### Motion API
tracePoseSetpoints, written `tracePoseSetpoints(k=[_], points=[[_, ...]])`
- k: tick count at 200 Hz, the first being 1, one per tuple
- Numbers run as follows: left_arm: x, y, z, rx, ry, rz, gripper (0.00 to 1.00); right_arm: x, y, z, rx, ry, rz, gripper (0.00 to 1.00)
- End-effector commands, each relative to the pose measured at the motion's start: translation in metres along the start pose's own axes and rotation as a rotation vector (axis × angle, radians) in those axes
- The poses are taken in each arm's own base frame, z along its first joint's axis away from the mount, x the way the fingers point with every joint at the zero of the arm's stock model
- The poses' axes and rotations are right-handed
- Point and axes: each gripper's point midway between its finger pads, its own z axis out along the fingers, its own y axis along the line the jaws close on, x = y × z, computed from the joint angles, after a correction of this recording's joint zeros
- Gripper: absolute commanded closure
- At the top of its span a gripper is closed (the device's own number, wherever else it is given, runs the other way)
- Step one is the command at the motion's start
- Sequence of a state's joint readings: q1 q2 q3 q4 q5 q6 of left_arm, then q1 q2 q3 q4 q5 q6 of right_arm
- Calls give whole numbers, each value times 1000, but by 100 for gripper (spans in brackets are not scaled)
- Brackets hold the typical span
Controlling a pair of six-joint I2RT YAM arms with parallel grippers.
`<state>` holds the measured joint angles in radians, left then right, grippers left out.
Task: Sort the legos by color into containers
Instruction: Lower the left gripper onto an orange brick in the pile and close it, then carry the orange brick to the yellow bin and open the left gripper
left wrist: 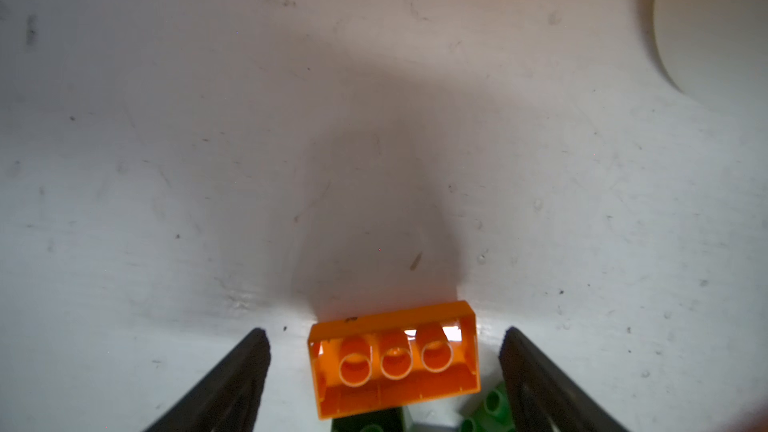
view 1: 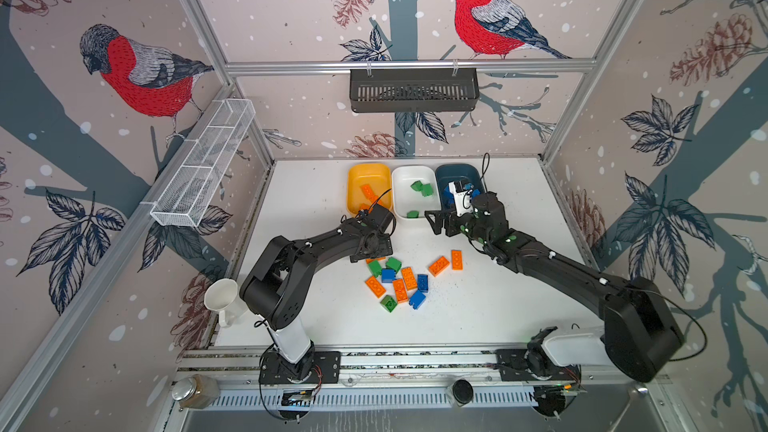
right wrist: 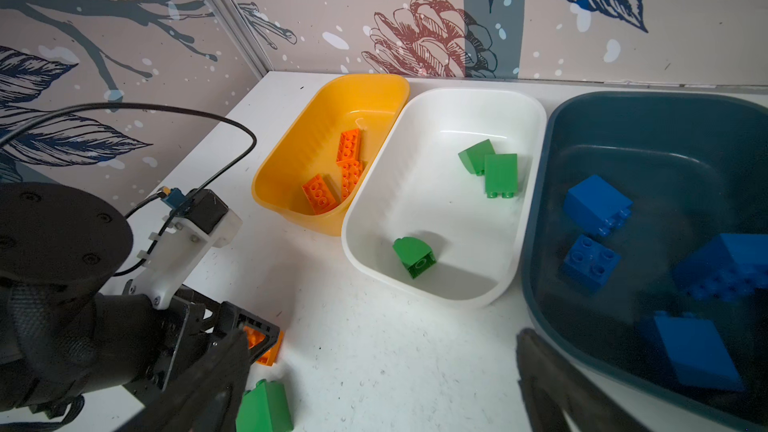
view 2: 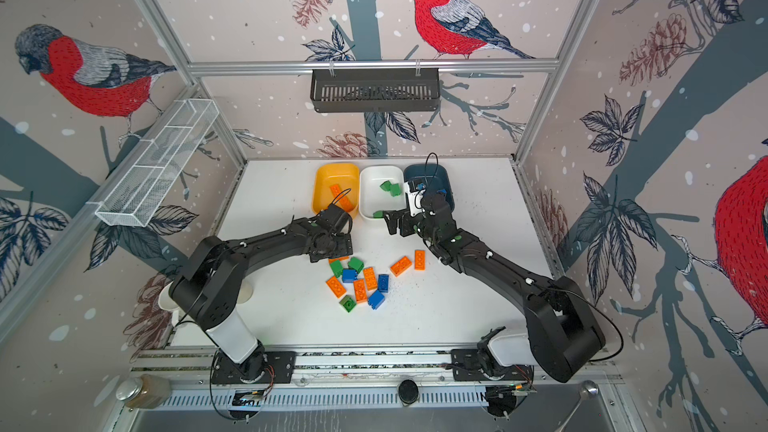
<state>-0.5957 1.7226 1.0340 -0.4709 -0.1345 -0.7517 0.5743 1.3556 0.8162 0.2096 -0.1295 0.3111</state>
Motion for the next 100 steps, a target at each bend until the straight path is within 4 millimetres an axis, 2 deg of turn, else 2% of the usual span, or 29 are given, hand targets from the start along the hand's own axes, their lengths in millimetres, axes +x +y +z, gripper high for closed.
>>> tracePoseSetpoints(k=[1, 38, 71, 100], points=[[3, -5, 5, 11, 12, -12, 15, -5, 0, -1, 7, -18, 5, 0], [13, 10, 13, -96, 33, 12, 19, -5, -1, -2, 13, -18, 2, 1], [18, 6, 18, -88, 50, 26, 31, -6, -1, -3, 12, -22, 4, 0], [11, -1, 14, -66, 32, 32, 39, -5, -1, -3, 15, -18, 4, 0]])
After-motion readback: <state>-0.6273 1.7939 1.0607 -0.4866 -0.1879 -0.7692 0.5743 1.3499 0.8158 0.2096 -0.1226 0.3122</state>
